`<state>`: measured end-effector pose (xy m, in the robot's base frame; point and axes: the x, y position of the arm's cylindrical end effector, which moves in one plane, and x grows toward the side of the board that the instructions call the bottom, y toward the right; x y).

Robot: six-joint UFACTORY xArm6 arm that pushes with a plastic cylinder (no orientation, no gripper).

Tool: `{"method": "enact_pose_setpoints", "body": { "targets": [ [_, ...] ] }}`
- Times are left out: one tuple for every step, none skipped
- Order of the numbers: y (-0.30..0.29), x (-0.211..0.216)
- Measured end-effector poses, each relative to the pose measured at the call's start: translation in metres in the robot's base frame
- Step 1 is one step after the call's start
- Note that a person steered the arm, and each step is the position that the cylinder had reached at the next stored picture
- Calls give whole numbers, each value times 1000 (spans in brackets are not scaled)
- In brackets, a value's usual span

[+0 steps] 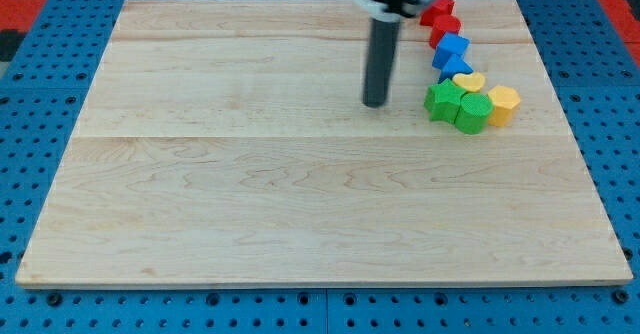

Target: Slide your arm towards red star

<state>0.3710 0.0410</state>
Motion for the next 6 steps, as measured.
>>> {"method": "enact_pose_setpoints", "body": {
  "targets": [
    [-27, -73],
    [-17, -144],
    [4, -179],
    [15, -178],
    [38, -178],
    [18, -175]
  ]
}}
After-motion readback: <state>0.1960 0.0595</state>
